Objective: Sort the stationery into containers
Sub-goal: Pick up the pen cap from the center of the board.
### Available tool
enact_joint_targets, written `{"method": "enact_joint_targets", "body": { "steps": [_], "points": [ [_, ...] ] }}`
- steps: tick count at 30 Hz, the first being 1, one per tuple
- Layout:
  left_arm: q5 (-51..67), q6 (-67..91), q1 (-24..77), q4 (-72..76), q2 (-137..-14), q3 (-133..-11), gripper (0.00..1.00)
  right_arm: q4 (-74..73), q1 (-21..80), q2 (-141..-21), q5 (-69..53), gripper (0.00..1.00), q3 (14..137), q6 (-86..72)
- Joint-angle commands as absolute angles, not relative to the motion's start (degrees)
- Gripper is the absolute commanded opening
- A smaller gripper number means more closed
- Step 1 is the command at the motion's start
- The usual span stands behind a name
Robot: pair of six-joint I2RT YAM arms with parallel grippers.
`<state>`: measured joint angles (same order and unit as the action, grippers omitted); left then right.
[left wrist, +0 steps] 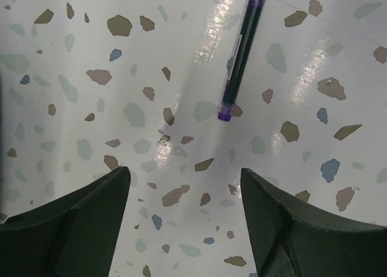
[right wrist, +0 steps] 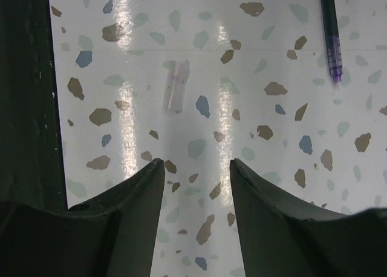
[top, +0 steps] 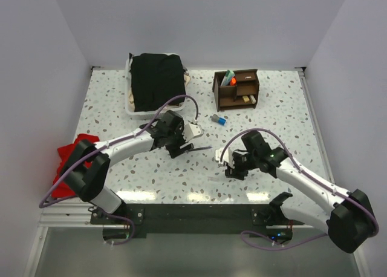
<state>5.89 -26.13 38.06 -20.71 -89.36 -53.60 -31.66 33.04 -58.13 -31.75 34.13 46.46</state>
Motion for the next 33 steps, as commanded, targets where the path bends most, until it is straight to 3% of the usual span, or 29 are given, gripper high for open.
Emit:
{"method": "enact_joint_targets", "body": {
  "steps": [1,9,33],
  "points": [
    [7.21,-23.91,36.13,-17.58,-88.15,-52.03,0.78,-22.69,39.70,-61.95,-28.66,0.48,34.28,43.16],
    [8.17,-22.59,29.80,-18.10,-87.45,-51.94,0.77,-17.58,48.25,-68.37,-23.21,0.44,34.89,38.23],
    [10.99,-21.80,28.39,-16.79,-86.31,-50.98,0.76,-17.05,49.83,-77.61,-18.98,0.41,36.74,35.42]
  ]
}}
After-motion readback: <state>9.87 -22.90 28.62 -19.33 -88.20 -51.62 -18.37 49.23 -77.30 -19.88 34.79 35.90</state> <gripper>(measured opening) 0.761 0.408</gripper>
